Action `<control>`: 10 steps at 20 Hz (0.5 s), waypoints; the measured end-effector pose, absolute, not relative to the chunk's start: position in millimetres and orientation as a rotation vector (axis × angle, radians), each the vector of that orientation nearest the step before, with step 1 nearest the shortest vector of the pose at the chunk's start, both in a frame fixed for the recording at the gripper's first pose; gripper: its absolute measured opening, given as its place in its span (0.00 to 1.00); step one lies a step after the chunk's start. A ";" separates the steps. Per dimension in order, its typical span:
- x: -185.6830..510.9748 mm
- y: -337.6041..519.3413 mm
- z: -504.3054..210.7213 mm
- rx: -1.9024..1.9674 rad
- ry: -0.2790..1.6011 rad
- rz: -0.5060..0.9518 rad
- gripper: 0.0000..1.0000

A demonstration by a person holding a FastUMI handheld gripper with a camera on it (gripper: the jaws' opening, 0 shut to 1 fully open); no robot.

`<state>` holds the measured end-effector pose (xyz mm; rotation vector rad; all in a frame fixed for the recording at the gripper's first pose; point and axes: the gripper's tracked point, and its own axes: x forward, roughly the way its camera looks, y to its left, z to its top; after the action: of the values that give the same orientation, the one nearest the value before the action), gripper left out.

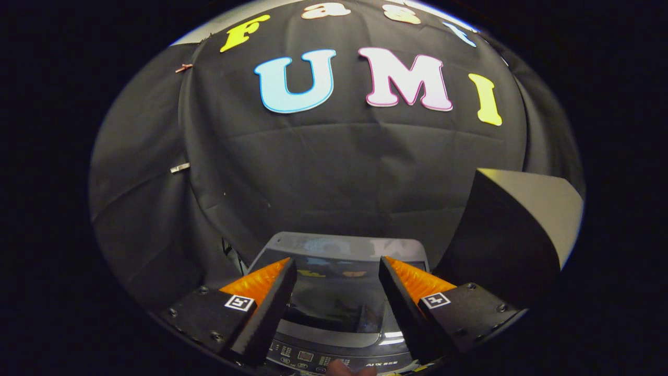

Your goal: Put the clothes into the washing machine and then close the washing machine lid.

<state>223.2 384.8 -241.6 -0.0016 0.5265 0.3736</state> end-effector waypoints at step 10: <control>204.8 355.7 -131.1 -0.023 0.257 0.380 1.00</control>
<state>204.8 355.7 -131.1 -0.0233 0.2567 0.3804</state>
